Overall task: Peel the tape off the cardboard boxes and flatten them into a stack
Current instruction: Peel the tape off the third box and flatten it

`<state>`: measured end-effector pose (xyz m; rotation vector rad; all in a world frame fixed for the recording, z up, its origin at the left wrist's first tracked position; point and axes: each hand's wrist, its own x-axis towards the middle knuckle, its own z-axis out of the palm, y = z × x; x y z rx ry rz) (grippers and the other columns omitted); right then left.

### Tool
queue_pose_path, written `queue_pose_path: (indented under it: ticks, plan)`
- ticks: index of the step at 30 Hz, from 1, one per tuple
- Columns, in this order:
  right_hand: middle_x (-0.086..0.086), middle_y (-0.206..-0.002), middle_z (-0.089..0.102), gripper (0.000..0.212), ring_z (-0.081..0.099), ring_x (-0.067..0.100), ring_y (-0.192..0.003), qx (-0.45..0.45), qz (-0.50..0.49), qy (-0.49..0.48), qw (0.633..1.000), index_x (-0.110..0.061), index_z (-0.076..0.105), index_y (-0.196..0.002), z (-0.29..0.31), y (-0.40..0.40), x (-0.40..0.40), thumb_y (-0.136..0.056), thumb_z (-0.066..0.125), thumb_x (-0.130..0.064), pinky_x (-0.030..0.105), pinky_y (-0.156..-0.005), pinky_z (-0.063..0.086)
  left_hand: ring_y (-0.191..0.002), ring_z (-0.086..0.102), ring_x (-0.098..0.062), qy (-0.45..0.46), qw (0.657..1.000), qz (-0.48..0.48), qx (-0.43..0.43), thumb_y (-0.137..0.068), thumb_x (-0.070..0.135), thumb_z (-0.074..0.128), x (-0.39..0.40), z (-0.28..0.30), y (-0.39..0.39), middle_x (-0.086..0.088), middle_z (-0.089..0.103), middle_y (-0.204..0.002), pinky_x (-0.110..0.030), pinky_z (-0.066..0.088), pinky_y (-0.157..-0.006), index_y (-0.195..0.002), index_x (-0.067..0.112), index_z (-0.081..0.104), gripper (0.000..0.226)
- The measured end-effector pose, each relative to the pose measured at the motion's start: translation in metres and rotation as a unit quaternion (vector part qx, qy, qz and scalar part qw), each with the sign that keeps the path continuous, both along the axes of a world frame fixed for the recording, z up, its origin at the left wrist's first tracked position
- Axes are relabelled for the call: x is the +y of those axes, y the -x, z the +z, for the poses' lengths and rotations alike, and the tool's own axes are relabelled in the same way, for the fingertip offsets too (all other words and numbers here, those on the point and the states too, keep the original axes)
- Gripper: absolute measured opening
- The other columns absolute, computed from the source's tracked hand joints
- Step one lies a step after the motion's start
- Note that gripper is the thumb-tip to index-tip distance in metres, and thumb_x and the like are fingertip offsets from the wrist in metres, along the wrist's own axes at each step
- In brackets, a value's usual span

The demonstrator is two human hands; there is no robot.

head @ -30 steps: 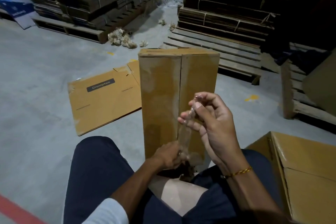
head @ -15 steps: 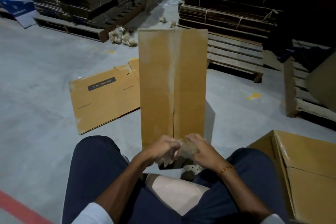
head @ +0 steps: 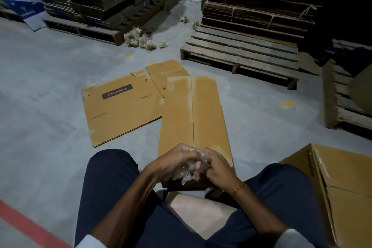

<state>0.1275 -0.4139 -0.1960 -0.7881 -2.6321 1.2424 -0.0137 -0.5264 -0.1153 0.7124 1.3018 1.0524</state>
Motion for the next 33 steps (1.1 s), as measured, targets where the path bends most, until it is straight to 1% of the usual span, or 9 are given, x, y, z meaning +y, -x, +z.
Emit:
queue_pose_path:
  ticks: [3, 8, 12, 19, 24, 27, 29, 31, 33]
  plan:
    - [-0.006, -0.095, 0.070, 0.027, 0.064, 0.015, -0.088, -0.001, -0.054, 0.052, 0.997, -0.014, 0.069, -0.095, 0.001, 0.002, -0.009, -0.086, 0.052, 0.004, 0.026, -0.076, 0.052, -0.079, 0.065, -0.026, 0.021, 0.997, 0.069, 0.024, -0.096, 0.024, 0.066, -0.001, -0.007, 0.003, -0.018, 0.068, -0.095, -0.033, 0.053, -0.071, -0.116, 0.010, 0.058, 0.025]
    - [-0.001, -0.076, 0.067, 0.024, 0.065, 0.022, -0.076, 0.037, -0.146, 0.097, 0.984, -0.021, 0.066, -0.077, -0.009, 0.001, -0.001, -0.099, 0.056, -0.024, 0.054, -0.074, 0.057, -0.074, 0.057, -0.020, 0.111, 0.903, 0.142, 0.390, -0.091, 0.021, 0.071, -0.008, -0.054, 0.028, -0.008, 0.058, -0.093, -0.034, 0.049, -0.064, -0.133, 0.034, 0.042, 0.052]
    - [-0.011, -0.090, 0.072, 0.016, 0.070, 0.016, -0.093, 0.065, -0.167, 0.154, 0.972, -0.031, 0.072, -0.091, -0.009, 0.000, 0.000, -0.092, 0.057, -0.025, 0.051, -0.085, 0.059, -0.098, 0.053, -0.023, 0.156, 0.883, 0.064, 0.438, -0.088, 0.012, 0.072, -0.006, -0.081, 0.025, -0.009, 0.048, -0.126, -0.036, 0.049, -0.088, -0.145, 0.031, 0.034, 0.071]
    - [0.008, -0.103, 0.074, 0.047, 0.073, 0.019, -0.101, 0.080, -0.216, 0.339, 0.912, -0.034, 0.047, -0.137, -0.003, 0.006, -0.004, -0.098, 0.056, -0.009, 0.034, -0.097, 0.055, -0.120, 0.045, -0.025, 0.098, 0.949, -0.012, 0.298, -0.081, 0.018, 0.083, 0.020, -0.085, 0.004, -0.007, 0.031, -0.135, -0.033, 0.044, -0.099, -0.158, 0.038, 0.011, 0.108]
    - [0.022, -0.119, 0.069, 0.027, 0.070, 0.021, -0.107, 0.133, -0.254, 0.447, 0.847, -0.008, 0.063, -0.116, 0.001, 0.005, 0.004, -0.098, 0.050, 0.007, 0.027, -0.093, 0.056, -0.127, 0.049, -0.037, 0.110, 0.986, 0.028, 0.119, -0.076, 0.002, 0.078, 0.029, -0.075, 0.006, -0.006, 0.025, -0.144, -0.047, 0.052, -0.101, -0.157, 0.046, 0.011, 0.114]
    - [0.013, -0.118, 0.071, 0.026, 0.070, 0.015, -0.097, 0.120, -0.253, 0.422, 0.862, -0.009, 0.067, -0.119, -0.001, 0.008, 0.011, -0.099, 0.053, 0.000, 0.021, -0.074, 0.056, -0.107, 0.064, -0.031, 0.094, 0.989, 0.084, -0.076, -0.083, -0.009, 0.063, 0.033, -0.070, 0.007, -0.016, 0.046, -0.139, -0.047, 0.051, -0.100, -0.157, 0.044, 0.016, 0.103]
    - [0.002, -0.127, 0.067, 0.028, 0.066, 0.010, -0.109, 0.080, -0.231, 0.347, 0.906, -0.020, 0.063, -0.128, -0.006, 0.010, 0.015, -0.100, 0.060, -0.022, 0.023, -0.086, 0.054, -0.099, 0.067, -0.029, 0.082, 0.969, 0.157, -0.173, -0.090, -0.011, 0.051, 0.034, -0.065, 0.008, -0.024, 0.049, -0.140, -0.048, 0.052, -0.098, -0.158, 0.038, 0.018, 0.090]
    - [-0.011, -0.134, 0.057, 0.054, 0.056, 0.005, -0.121, 0.038, -0.189, 0.266, 0.945, -0.031, 0.052, -0.137, -0.012, 0.010, 0.012, -0.090, 0.066, -0.053, 0.024, -0.096, 0.049, -0.110, 0.066, -0.036, 0.070, 0.949, 0.202, -0.232, -0.092, -0.009, 0.046, 0.033, -0.065, 0.012, -0.028, 0.050, -0.140, -0.051, 0.053, -0.100, -0.159, 0.035, 0.017, 0.085]
    - [-0.018, -0.127, 0.050, 0.064, 0.052, -0.002, -0.113, 0.034, -0.178, 0.228, 0.957, -0.032, 0.043, -0.135, -0.015, 0.010, 0.008, -0.084, 0.072, -0.058, 0.014, -0.085, 0.045, -0.117, 0.063, -0.040, 0.065, 0.941, 0.207, -0.259, -0.091, -0.006, 0.045, 0.031, -0.067, 0.014, -0.028, 0.053, -0.137, -0.054, 0.052, -0.100, -0.158, 0.034, 0.017, 0.083]
